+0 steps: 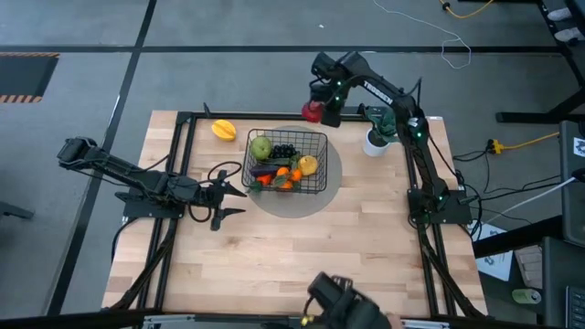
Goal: Build produce basket
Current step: Put the red pomegranate into the wire basket, then put the yellow starfruit into the wire basket
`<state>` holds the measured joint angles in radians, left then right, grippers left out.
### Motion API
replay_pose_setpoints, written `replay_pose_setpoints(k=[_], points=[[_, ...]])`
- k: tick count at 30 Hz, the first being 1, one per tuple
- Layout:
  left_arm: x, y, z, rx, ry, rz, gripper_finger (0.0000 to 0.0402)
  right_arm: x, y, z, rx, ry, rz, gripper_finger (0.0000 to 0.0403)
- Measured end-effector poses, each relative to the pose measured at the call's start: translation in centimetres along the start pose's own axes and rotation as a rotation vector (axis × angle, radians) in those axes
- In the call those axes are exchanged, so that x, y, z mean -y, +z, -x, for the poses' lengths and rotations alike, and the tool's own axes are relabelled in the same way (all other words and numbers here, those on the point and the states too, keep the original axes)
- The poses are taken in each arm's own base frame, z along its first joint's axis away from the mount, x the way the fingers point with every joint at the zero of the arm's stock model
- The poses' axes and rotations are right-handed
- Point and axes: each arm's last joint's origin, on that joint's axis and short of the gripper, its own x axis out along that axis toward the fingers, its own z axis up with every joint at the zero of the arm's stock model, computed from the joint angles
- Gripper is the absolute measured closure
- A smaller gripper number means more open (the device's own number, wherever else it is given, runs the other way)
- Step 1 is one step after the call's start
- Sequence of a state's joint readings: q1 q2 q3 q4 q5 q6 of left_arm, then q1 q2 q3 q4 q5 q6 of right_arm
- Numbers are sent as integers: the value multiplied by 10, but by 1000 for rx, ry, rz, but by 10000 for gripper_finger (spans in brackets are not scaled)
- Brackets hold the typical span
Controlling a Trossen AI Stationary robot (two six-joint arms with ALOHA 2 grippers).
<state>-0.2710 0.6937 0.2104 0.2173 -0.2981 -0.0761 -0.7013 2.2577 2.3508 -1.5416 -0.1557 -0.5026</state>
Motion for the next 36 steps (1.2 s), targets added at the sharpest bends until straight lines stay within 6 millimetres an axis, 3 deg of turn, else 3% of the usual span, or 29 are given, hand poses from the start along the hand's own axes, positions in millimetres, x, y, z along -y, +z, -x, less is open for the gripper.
replay_pose_setpoints(k=[10,17,22,27,36], points=[[0,0,0,1,0,0,189,-94,15,31,126,198,214,403],[0,0,0,0,0,0,189,-134,22,28,95,237,209,390],[0,0,0,0,0,0,189,-142,24,24,62,211,163,366],[0,0,0,0,0,0,189,-139,23,24,34,111,146,327],[0,0,0,0,0,0,189,-138,23,24,27,106,46,282]])
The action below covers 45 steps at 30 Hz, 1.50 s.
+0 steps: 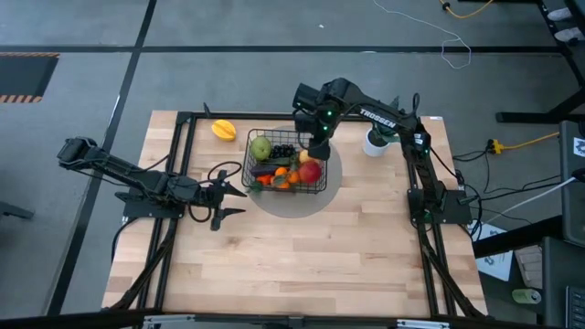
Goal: Build produce basket
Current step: Put the yellow starfruit into the wire basket
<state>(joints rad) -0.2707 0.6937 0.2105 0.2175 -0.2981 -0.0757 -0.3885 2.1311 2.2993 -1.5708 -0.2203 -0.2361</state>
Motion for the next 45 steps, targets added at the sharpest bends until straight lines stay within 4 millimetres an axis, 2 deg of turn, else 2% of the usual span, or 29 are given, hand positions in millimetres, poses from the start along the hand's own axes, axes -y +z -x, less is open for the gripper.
replay_pose_setpoints(k=[4,8,12,15,20,25,29,31,34,37,40,45], points=[[0,0,0,0,0,0,189,-2,1,0,-1,2,-119,281],[0,0,0,0,0,0,189,-11,-2,8,19,0,-107,281],[0,0,0,0,0,1,188,-26,-10,31,74,-4,-70,281],[0,0,0,0,0,1,188,-44,-21,56,137,-9,-34,281],[0,0,0,0,0,1,189,-85,-58,113,287,1,14,281],[0,0,0,0,0,-1,189,-130,-108,163,437,-31,57,281],[0,0,0,0,0,-33,189,-158,-147,190,551,-128,47,281],[0,0,0,0,0,-41,188,-168,-161,197,601,-178,25,281],[0,0,0,0,0,-42,189,-177,-180,196,628,-253,2,281],[0,0,0,0,0,-42,189,-180,-192,180,614,-368,-36,281],[0,0,0,0,0,-43,189,-179,-200,153,587,-440,-68,281],[0,0,0,0,0,-43,189,-177,-212,90,516,-409,-65,281]])
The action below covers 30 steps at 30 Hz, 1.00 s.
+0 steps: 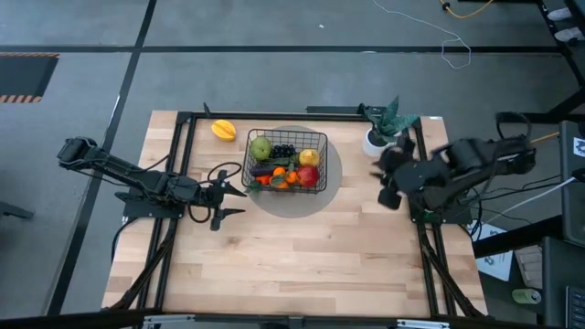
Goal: Build produce basket
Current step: Put the yellow starfruit into the wire basket
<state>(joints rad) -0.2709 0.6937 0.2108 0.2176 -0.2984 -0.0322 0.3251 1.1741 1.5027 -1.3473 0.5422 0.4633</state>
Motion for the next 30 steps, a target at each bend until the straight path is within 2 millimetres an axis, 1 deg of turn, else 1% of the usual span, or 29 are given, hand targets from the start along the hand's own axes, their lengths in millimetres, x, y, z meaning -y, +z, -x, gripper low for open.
replay_pose_setpoints(k=[3,6,9,15,17,19,22,27,30], points=[[0,0,0,0,0,0,189,-10,-27,-30,1,50,20,281],[0,0,0,0,0,0,188,-20,-51,-57,18,158,98,281],[0,0,0,1,0,0,189,-25,-67,-74,88,257,108,281],[0,0,0,1,0,0,189,-26,-94,-95,276,313,90,281],[0,0,0,1,1,1,189,-25,-104,-102,340,331,57,281],[0,0,0,1,1,1,188,-25,-114,-110,442,337,17,281],[0,0,0,1,0,1,188,-25,-126,-119,622,346,28,281],[0,0,0,1,0,1,189,-20,-145,-125,829,359,34,281],[0,0,0,1,6,-3,189,-17,-154,-126,921,385,77,281]])
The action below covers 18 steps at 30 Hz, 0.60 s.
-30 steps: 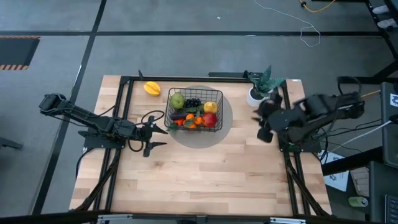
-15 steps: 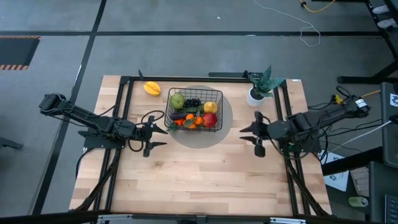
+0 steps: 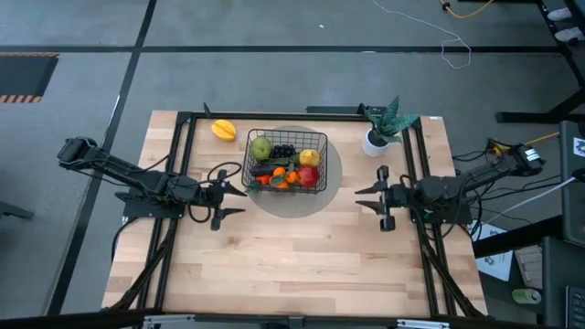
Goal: Build produce basket
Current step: Put the yellow starfruit into the wire basket
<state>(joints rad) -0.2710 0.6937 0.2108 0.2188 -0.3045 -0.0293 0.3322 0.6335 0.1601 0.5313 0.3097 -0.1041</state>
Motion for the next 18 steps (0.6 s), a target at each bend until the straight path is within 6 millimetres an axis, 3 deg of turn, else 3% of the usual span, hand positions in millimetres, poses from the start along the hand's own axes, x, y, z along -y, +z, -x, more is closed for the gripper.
replay_pose_setpoints(k=[9,18], points=[[0,0,0,0,9,-6,189,5,-9,19,85,4,30,281],[0,0,0,0,9,-6,188,10,-12,32,37,-52,8,281]])
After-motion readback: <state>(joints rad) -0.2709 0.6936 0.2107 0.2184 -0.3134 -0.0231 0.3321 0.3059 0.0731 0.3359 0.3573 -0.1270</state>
